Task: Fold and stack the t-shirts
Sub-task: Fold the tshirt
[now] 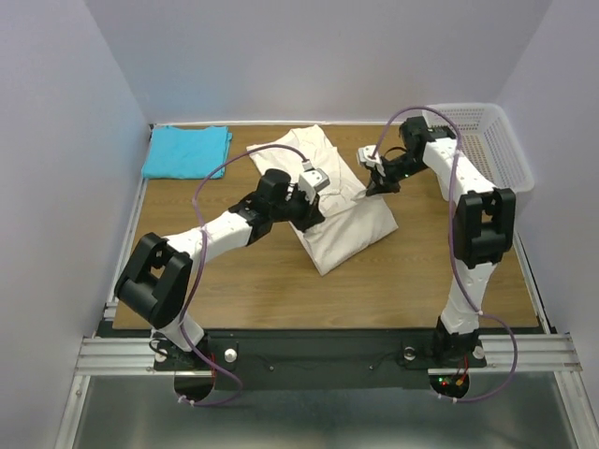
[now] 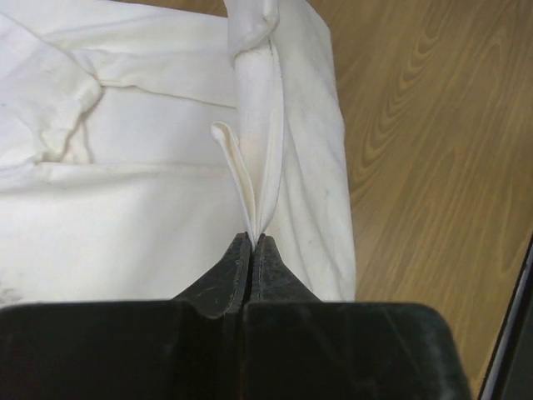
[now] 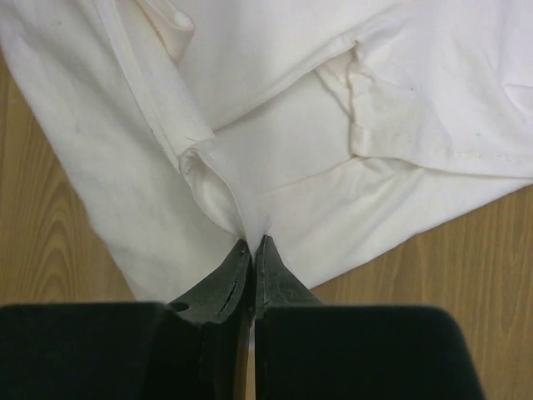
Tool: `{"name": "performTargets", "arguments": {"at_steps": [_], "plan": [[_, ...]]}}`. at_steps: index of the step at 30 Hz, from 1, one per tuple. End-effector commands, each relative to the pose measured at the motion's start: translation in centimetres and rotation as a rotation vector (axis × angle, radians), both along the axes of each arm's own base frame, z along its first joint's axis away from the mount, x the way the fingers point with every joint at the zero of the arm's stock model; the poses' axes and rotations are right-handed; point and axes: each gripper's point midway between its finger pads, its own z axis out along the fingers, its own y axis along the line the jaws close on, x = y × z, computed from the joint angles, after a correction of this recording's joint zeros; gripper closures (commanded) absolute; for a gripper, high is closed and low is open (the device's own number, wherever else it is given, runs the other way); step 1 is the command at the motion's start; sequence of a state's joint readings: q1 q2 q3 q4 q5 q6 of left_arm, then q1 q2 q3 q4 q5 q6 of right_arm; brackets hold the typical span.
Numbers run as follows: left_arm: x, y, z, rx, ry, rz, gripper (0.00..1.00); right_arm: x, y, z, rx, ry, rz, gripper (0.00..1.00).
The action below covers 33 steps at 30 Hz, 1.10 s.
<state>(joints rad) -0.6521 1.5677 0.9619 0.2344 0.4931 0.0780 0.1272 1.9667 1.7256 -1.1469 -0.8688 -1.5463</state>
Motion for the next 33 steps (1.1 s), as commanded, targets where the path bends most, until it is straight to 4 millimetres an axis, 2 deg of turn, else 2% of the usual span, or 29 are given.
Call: {"name": "performTargets", "arguments": {"at_steps": [1, 3, 4, 7, 13, 19, 28, 33], "plan": [[1.9, 1.0, 0.8, 0.025, -0.035, -0.021, 1.00, 3.9, 1.9, 1.1, 0.009, -0.021, -0.076, 0.99], [3.4, 2.4, 0.6, 0.039, -0.034, 0.023, 1.00, 5.3, 2.3, 0.0, 0.001, 0.000, -0.096, 0.99], [4.2, 2.6, 0.5, 0.045, -0.037, 0.033, 1.00, 6.3, 2.8, 0.8, 0.013, -0.020, -0.110, 0.99], [6.1, 3.9, 0.3, 0.055, -0.042, 0.075, 1.00, 8.0, 3.7, 0.6, 0.016, -0.033, -0.131, 1.00], [9.1, 5.0, -0.2, 0.064, -0.041, 0.106, 1.00, 9.5, 5.6, -1.0, 0.010, -0.021, -0.148, 0.99], [10.7, 5.6, -1.1, 0.078, -0.039, 0.119, 1.00, 11.7, 5.4, -1.3, 0.005, -0.043, -0.241, 0.99], [13.0, 5.8, -2.1, 0.093, -0.036, 0.139, 1.00, 13.6, 5.1, -2.0, -0.005, -0.042, -0.328, 1.00], [13.7, 6.0, -2.5, 0.097, -0.028, 0.151, 1.00, 14.3, 5.2, -2.3, -0.006, -0.038, -0.355, 0.99]]}}
